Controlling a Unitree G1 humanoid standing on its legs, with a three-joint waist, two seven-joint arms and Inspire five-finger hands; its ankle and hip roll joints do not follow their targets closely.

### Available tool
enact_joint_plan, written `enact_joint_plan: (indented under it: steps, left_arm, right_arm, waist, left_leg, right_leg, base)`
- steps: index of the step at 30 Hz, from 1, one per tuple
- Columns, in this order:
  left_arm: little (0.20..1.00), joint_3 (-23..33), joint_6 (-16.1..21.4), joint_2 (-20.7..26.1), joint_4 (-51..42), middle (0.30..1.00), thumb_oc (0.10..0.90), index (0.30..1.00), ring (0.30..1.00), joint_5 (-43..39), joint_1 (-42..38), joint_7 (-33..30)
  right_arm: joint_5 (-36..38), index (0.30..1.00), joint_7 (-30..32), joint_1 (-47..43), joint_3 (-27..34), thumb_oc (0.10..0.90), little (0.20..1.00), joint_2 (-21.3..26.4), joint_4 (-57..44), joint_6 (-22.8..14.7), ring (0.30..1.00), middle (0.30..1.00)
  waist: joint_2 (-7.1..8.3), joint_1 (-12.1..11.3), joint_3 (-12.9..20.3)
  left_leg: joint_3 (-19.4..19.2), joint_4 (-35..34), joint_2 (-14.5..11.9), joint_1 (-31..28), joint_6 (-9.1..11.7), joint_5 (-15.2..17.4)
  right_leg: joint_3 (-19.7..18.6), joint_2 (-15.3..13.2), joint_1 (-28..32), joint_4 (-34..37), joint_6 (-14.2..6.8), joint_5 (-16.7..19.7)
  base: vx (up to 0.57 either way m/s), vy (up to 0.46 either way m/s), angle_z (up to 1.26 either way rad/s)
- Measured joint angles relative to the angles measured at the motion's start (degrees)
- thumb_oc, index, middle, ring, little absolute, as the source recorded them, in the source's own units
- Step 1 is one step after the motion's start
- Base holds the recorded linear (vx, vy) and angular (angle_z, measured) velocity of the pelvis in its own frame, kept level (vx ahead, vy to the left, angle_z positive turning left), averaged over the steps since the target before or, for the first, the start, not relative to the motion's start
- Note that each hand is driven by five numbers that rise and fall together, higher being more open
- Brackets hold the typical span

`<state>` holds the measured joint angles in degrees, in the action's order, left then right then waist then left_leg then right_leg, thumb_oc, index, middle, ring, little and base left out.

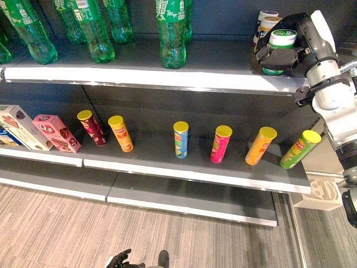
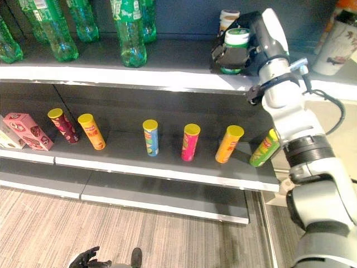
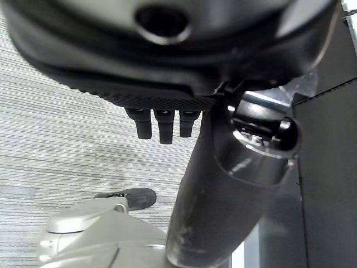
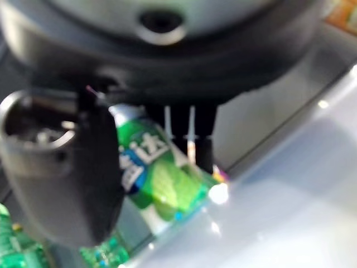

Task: Put the goods on the table back onto the shelves and tidy them up.

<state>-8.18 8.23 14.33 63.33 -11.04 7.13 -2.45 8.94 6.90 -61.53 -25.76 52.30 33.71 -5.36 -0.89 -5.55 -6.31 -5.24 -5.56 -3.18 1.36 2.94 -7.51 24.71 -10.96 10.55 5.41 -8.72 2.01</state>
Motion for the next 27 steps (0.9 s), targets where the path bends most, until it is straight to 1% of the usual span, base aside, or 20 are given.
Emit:
enact_joint_plan:
  steps: [2,7,10,11,12,13,14,15,17,22,24,27]
  left_arm:
    - [0.9,0.0,0.0,0.0,0.3,0.9,0.8,0.9,0.9,0.0,0.1,-0.1]
    - [0.9,0.2,0.0,0.2,2.3,0.9,0.8,0.9,0.9,0.1,-0.2,-0.7]
    - [0.9,0.2,0.0,0.2,2.7,0.9,0.8,0.9,0.9,0.4,-0.4,-0.7]
    - [0.9,0.2,0.0,0.2,3.0,0.9,0.8,0.9,0.9,0.4,-0.4,-0.7]
    - [0.9,0.2,0.0,0.2,3.1,0.9,0.8,0.9,0.9,0.5,-0.4,-0.8]
    - [0.9,0.2,0.0,0.2,3.1,0.9,0.8,0.9,0.9,0.5,-0.5,-0.8]
    - [0.9,0.2,-0.2,0.3,3.1,0.9,0.8,0.9,0.9,0.6,-0.6,-0.8]
    - [0.9,0.3,-0.7,0.3,3.1,0.9,0.8,0.9,0.9,0.6,-0.6,-0.8]
    - [0.9,0.2,-1.1,0.4,3.1,0.9,0.8,0.9,0.9,0.7,-0.7,-0.9]
    - [0.9,0.2,-1.1,0.7,3.0,0.9,0.8,0.9,0.9,1.8,-1.2,-1.2]
    - [0.9,-0.9,-2.3,1.0,1.6,0.9,0.8,0.9,0.9,2.1,-1.3,-2.0]
    - [0.9,-1.9,-0.8,1.1,-0.7,0.9,0.8,0.9,0.9,2.0,-1.7,-1.8]
  right_arm:
    - [-0.2,0.3,0.3,0.0,0.0,0.4,0.3,-0.1,0.0,0.0,0.3,0.3]
    - [-1.0,0.3,0.8,0.8,0.4,0.4,0.3,-0.2,-0.6,0.1,0.3,0.3]
    - [-1.0,0.3,0.9,0.8,0.5,0.4,0.3,-0.3,-0.7,0.1,0.3,0.3]
    - [-1.1,0.488,0.9,0.8,0.5,0.525,0.488,-0.6,-0.7,0.1,0.488,0.488]
    - [-1.2,0.587,0.9,1.0,0.6,0.591,0.587,-0.6,-0.8,0.2,0.587,0.587]
    - [-1.2,0.794,0.9,1.1,0.7,0.729,0.794,-0.6,-0.9,0.2,0.794,0.794]
    - [-1.4,0.834,0.9,1.7,1.5,0.756,0.834,-1.1,-1.0,0.2,0.834,0.834]
    - [-1.4,0.9,1.0,2.4,2.3,0.8,0.9,-1.4,-1.3,0.2,0.9,0.9]
    - [-1.4,0.9,1.2,2.9,2.8,0.8,0.9,-1.5,-1.3,0.2,0.9,0.9]
    - [-1.5,0.9,1.5,3.3,2.8,0.8,0.9,-1.7,-1.7,0.2,0.9,0.9]
    - [-1.9,0.9,2.7,3.9,3.8,0.8,0.9,-3.4,-2.9,0.7,0.9,0.9]
    - [-2.1,0.9,2.5,3.8,3.6,0.8,0.9,-3.4,-3.6,0.9,0.9,0.9]
  waist:
    - [0.18,0.0,0.1]
    - [1.12,0.1,0.6]
    - [1.13,0.1,0.6]
    - [1.13,0.1,0.6]
    - [1.13,0.3,0.6]
    - [1.14,0.3,0.6]
    - [1.15,0.3,0.6]
    - [1.17,0.4,0.6]
    - [1.27,0.6,0.7]
    - [1.93,1.7,0.8]
    - [2.04,2.1,0.9]
    - [1.96,2.4,1.0]
  left_leg:
    - [-0.5,0.0,0.1,0.0,-0.1,0.0]
    - [-0.2,0.3,0.3,-0.3,0.1,-0.8]
    - [-0.2,0.3,0.3,-0.3,0.1,-0.8]
    - [-0.2,0.3,0.3,-0.3,0.2,-0.9]
    - [-0.2,0.2,0.2,-0.3,0.2,-0.8]
    - [-0.2,0.2,0.2,-0.3,0.2,-0.8]
    - [-0.4,0.0,0.2,-0.4,0.2,-0.8]
    - [-0.5,0.0,0.2,-0.3,0.1,-0.6]
    - [-0.7,0.0,0.2,-0.1,-0.3,0.0]
    - [-0.8,0.0,0.3,-0.2,-0.3,-0.4]
    - [-0.8,0.3,0.4,-0.5,-0.2,-0.8]
    - [-0.9,0.3,0.4,-0.6,-0.2,-0.8]
  right_leg:
    - [0.0,-0.2,0.0,0.0,0.0,0.0]
    - [0.3,-0.3,0.0,0.0,0.0,0.0]
    - [0.3,-0.3,0.0,0.0,-0.1,-0.1]
    - [0.3,-0.3,0.0,0.0,-0.2,-0.1]
    - [0.2,-0.3,0.0,0.0,-0.2,-0.2]
    - [0.2,-0.3,0.0,0.0,-0.2,-0.2]
    - [0.1,-0.3,0.0,0.0,-0.2,-0.2]
    - [-0.1,-0.3,0.0,0.0,-0.2,-0.2]
    - [-0.2,-0.4,0.0,0.0,-0.2,-0.2]
    - [-0.3,-0.6,0.0,0.0,-0.2,-0.2]
    - [-0.3,-0.5,-0.1,0.0,-0.2,-0.1]
    - [-0.3,-0.6,0.0,0.0,-0.2,-0.1]
  base:
    - [0.0,0.0,0.0]
    - [0.01,0.004,0.03]
    - [0.0,0.0,0.0]
    - [0.0,0.0,0.0]
    - [0.0,0.0,0.0]
    - [0.0,0.0,0.0]
    - [0.01,0.003,-0.04]
    - [0.0,0.003,-0.05]
    - [0.01,0.003,-0.03]
    - [0.0,0.0,0.0]
    - [0.0,0.0,0.0]
    - [0.0,0.0,0.0]
